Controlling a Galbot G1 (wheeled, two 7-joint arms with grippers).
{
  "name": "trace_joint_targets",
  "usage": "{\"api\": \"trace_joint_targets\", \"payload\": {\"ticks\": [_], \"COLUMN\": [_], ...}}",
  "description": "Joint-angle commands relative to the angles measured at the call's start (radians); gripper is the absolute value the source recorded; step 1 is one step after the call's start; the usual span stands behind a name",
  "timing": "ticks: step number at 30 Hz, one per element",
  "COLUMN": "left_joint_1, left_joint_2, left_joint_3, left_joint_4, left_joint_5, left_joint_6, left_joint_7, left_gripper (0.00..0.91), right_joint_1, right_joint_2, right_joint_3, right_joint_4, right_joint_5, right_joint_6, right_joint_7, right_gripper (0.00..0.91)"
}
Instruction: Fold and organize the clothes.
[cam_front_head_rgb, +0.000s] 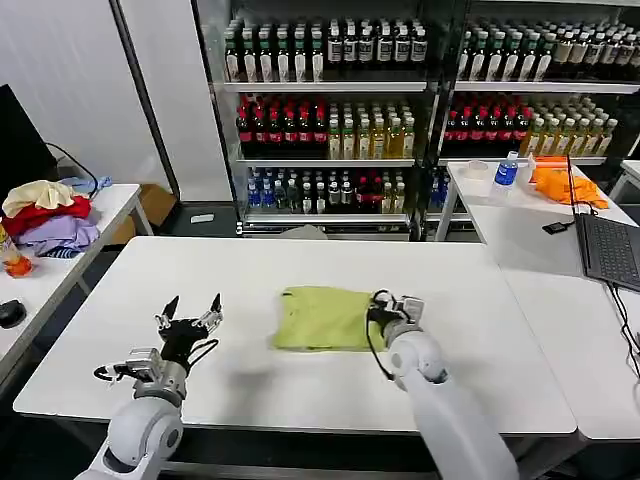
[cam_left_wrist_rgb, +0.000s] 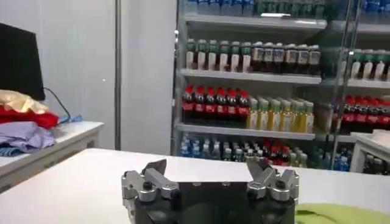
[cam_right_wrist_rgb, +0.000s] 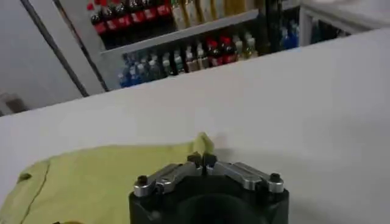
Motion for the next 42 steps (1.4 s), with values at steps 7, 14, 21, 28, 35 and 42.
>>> {"api": "trace_joint_targets", "payload": {"ticks": [7,14,21,28,35,42], "left_joint_1": [0.006,0.037,0.066,0.073,0.091,0.108], "left_joint_2": [-0.003,0.001,-0.001,-0.002,-0.003,-0.004], "left_joint_3": [0.020,0.023,0.026,0.030,0.028,0.021], "left_joint_4": [-0.024,-0.059,-0.093,-0.112,-0.131,-0.140], "left_joint_5": [0.009,0.034,0.049,0.046,0.046,0.045], "left_joint_6": [-0.002,-0.001,-0.002,0.002,0.016,0.016], "left_joint_7": [0.043,0.069,0.077,0.080,0.084,0.087], "left_gripper": [0.907,0.907,0.907,0.907,0.907,0.907], "right_joint_1": [-0.140,-0.380,-0.542,-0.605,-0.613,-0.607], "right_joint_2": [-0.169,-0.176,-0.172,-0.162,-0.150,-0.153], "right_joint_3": [0.071,0.169,0.264,0.294,0.288,0.282], "right_joint_4": [0.168,0.366,0.530,0.560,0.570,0.589], "right_joint_5": [-0.399,-0.488,-0.449,-0.459,-0.474,-0.476], "right_joint_6": [0.258,0.427,0.369,0.382,0.383,0.348], "right_joint_7": [-0.198,-0.189,-0.200,-0.209,-0.187,-0.178], "right_gripper": [0.907,0.907,0.907,0.907,0.907,0.907]}}
